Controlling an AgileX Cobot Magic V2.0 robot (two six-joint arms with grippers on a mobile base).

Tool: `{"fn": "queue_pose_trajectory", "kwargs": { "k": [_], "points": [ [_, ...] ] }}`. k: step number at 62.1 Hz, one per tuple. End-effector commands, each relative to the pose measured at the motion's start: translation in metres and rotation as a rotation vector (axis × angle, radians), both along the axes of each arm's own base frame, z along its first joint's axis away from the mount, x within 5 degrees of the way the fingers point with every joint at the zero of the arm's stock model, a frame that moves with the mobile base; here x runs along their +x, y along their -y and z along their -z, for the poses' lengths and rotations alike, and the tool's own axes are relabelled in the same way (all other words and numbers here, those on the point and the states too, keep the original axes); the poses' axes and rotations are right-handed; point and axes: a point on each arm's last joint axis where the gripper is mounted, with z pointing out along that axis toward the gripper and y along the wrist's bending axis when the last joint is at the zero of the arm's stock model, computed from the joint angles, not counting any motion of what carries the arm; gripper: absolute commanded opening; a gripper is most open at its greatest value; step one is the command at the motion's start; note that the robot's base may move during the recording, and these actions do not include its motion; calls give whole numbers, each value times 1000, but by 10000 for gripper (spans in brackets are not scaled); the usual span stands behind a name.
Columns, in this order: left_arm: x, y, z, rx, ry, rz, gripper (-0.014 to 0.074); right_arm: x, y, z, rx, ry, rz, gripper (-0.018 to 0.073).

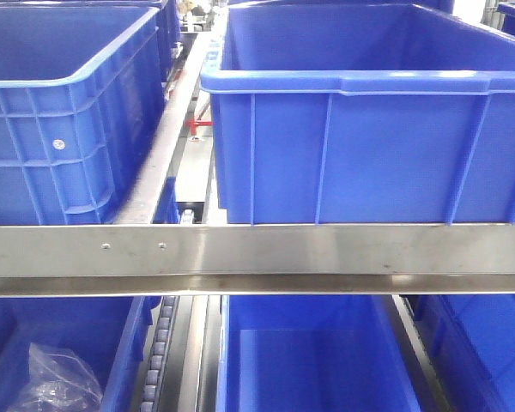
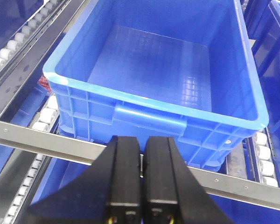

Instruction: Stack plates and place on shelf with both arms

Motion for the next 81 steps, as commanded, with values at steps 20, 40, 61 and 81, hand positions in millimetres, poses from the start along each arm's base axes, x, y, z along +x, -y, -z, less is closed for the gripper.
{"fn": "queue_pose_trajectory", "kwargs": {
  "k": [20,40,61,81],
  "points": [
    [2,2,-15,1,96,20,90,-12,1,65,-9,205,9,52],
    [2,2,-15,1,96,20,90,-10,1,84,-10,253,9,52],
    [2,2,-15,1,96,20,90,-10,1,84,-10,251,9,52],
    [2,2,-15,1,96,20,90,-10,1,84,-10,251,9,52]
  ]
}}
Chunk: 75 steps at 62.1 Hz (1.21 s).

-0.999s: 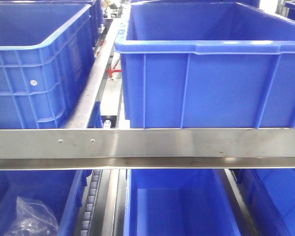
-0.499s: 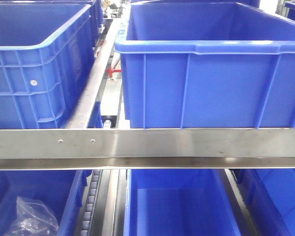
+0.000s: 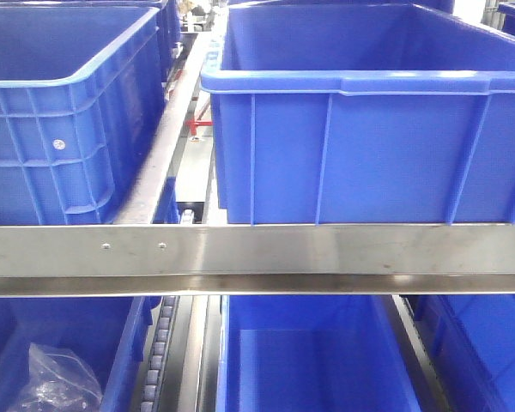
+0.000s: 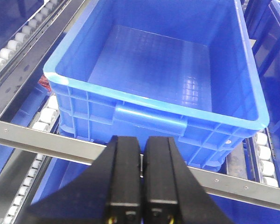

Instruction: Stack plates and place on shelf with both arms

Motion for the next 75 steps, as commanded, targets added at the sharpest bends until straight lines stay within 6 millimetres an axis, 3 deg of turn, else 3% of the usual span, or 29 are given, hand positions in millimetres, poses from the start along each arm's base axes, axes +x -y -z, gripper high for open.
{"fn": "queue_pose_trajectory", "kwargs": {
  "k": [1,53,61,75],
  "points": [
    [2,2,-15,1,96,20,90,-3,0,-16,-10,134,6,52],
    [-1,0,-10,28,99,12,90,-3,0,-16,-10,134,6,52],
    [-7,1,15,49,137,39,90,-3,0,-16,-10,134,6,52],
    [-14,14,85,79,341,197,90,-3,0,-16,-10,134,6,52]
  ]
}}
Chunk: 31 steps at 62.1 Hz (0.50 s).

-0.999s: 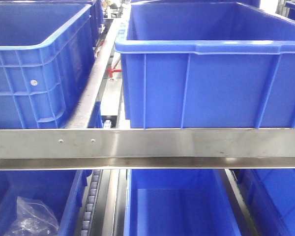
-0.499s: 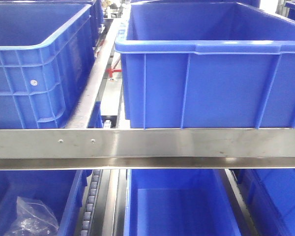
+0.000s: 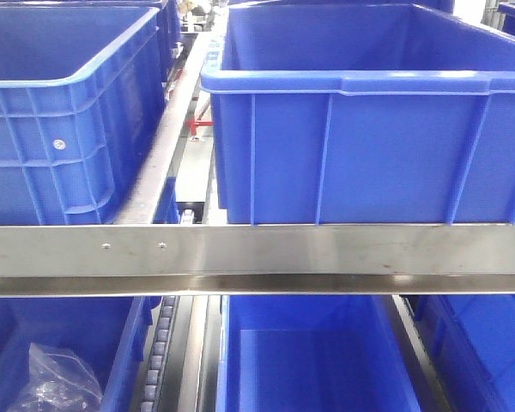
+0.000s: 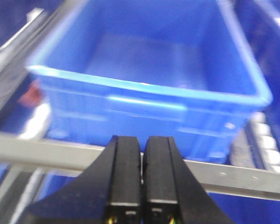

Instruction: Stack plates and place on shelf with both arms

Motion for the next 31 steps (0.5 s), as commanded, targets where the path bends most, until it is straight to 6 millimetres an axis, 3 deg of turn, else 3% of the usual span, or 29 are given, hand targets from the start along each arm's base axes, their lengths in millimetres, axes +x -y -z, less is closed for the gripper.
{"fn": "queue_pose_trajectory", "kwargs": {
  "k": [1,15,31],
  "points": [
    [-2,8,7,-7,173,94,90,-3,0,-16,-10,134,6,52],
    [-10,10,51,-72,190,120,90,-3,0,-16,-10,134,6,52],
    [-12,8,57,-84,193,111,90,-3,0,-16,-10,135,6,52]
  ]
}}
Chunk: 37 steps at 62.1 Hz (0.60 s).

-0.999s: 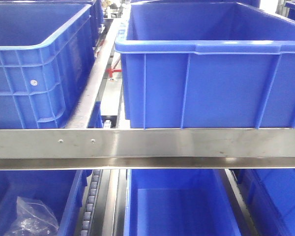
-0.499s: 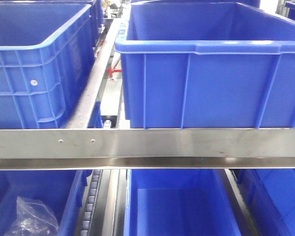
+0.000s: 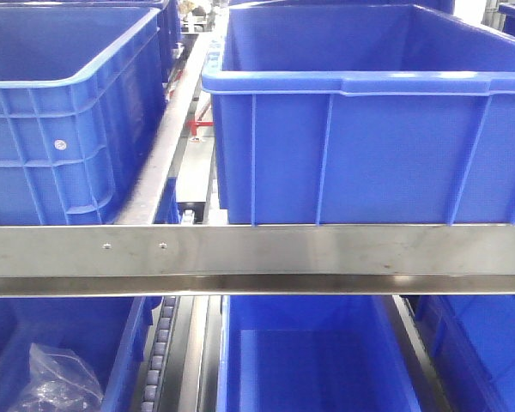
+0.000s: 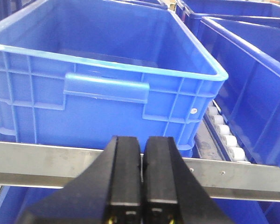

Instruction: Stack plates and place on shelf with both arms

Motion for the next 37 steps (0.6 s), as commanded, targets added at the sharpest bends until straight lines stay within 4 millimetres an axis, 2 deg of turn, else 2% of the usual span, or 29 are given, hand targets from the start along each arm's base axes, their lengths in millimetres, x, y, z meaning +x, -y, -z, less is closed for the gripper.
{"fn": "queue_pose_trajectory", "kwargs": {
  "k": [1,24,37],
  "points": [
    [-1,2,0,-19,66,27,90,-3,0,-16,-10,135,6,52],
    [-1,3,-1,-39,67,30,90,-3,0,-16,-10,135,6,52],
    [-1,4,-3,38,102,39,90,-3,0,-16,-10,135,6,52]
  ]
}}
